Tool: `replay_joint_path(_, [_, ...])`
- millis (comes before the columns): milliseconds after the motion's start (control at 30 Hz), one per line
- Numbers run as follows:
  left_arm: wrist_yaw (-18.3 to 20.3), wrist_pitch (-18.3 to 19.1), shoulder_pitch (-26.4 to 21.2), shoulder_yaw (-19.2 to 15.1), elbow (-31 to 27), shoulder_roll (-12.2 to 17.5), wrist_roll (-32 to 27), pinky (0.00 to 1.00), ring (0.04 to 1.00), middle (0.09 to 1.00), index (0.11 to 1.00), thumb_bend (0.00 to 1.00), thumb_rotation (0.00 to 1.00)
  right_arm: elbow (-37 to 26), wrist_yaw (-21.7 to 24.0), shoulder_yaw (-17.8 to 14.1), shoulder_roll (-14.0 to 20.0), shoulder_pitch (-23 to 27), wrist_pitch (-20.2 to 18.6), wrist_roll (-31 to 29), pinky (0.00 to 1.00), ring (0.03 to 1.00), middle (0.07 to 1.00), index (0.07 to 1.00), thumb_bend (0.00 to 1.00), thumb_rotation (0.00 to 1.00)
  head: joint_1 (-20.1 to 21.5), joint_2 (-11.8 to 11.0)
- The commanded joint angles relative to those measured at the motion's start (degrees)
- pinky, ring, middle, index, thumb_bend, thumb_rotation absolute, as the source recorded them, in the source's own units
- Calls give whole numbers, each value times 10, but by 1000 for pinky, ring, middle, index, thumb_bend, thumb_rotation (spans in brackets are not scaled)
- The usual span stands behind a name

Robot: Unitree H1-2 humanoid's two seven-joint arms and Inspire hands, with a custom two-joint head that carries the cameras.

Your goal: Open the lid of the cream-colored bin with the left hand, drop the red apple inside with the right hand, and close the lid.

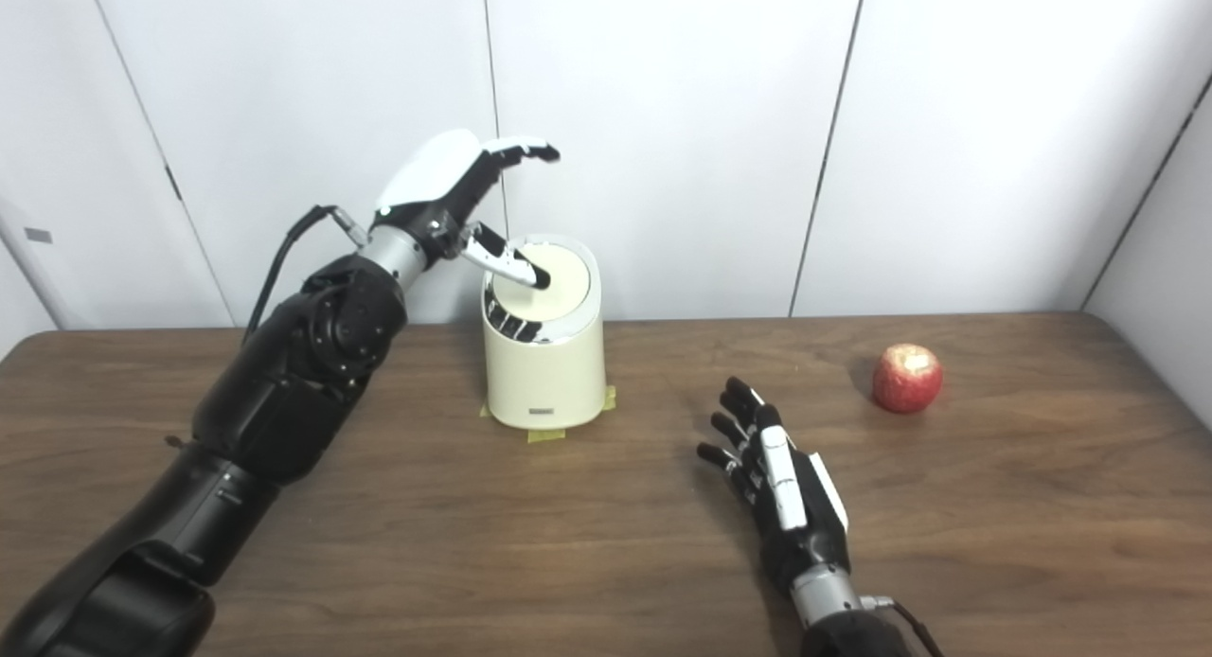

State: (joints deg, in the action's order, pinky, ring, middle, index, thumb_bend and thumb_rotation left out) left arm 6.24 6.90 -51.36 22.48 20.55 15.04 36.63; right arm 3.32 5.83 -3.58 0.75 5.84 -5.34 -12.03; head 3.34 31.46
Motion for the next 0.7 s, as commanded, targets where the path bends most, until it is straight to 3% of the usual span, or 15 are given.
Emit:
replay_joint_path(0, [-32,-22,-41,-1,-4,7,25,780,866,881,839,928,39,37,-5,10,-19,-28,-22,1,785,919,934,903,569,910,2,2])
replay_joint_path(400, [-68,-36,-34,24,19,18,129,812,857,849,849,895,45,36,-3,16,-17,-28,-22,11,789,914,933,898,568,927,7,1])
replay_joint_path(667, [-75,-38,-25,25,20,20,157,822,853,842,858,888,25,33,0,18,-16,-30,-23,13,781,910,929,891,558,926,7,4])
